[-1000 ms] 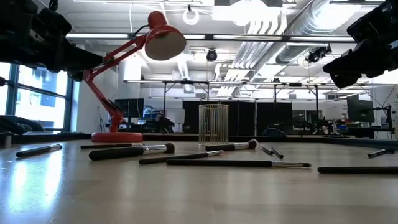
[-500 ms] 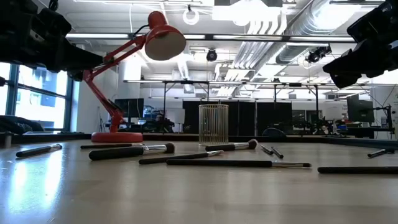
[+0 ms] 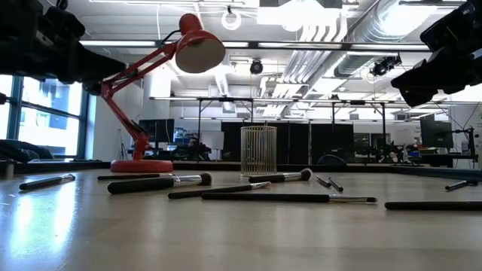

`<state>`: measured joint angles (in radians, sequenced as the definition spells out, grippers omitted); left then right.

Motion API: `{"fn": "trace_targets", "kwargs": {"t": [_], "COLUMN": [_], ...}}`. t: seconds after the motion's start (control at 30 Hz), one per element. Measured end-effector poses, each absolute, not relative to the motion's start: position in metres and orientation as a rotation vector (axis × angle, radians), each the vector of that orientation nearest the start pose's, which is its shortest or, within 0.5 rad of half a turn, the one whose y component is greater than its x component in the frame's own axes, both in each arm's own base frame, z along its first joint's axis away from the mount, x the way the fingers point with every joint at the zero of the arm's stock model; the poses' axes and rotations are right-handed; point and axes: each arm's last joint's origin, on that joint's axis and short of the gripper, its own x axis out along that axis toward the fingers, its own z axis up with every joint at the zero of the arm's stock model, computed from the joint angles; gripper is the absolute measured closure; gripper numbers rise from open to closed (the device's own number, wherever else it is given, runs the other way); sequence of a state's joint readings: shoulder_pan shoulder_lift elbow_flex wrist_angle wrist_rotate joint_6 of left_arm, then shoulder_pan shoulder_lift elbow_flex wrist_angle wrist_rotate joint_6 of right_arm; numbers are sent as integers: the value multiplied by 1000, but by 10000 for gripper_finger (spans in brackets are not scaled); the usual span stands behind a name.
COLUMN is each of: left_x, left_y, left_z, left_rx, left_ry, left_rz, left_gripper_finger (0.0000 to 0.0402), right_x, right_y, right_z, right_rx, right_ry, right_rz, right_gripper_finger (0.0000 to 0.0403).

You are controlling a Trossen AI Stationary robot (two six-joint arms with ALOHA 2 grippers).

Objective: Put items in baskets/containers
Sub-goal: Put the brush into the wire bin

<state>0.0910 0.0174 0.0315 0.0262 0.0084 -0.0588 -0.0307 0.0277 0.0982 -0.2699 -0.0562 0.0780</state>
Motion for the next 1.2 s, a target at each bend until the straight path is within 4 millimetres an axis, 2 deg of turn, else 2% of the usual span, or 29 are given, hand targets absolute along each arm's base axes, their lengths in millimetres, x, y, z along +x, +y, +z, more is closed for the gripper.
{"fn": "trace_targets", "kwargs": {"t": [0.27,0.7,0.83,1.03,1.2], "left_x": [95,95,96,112,143], "left_y": [8,8,9,1,-19], "left_z": [186,188,192,212,227], "left_rx": [-52,-113,-127,-132,-72], "left_ry": [-147,-160,-116,-7,166], "left_rz": [53,66,110,184,262], "left_gripper_finger": [401,401,401,401,401], "right_x": [91,91,91,91,91], "right_y": [-1,-1,-1,-1,-1], "right_z": [169,169,169,169,169], "right_rx": [86,86,86,86,86], "right_ry": [200,200,200,200,200], "right_rz": [18,17,17,18,17], "right_gripper_finger": [398,398,398,398,398]}}
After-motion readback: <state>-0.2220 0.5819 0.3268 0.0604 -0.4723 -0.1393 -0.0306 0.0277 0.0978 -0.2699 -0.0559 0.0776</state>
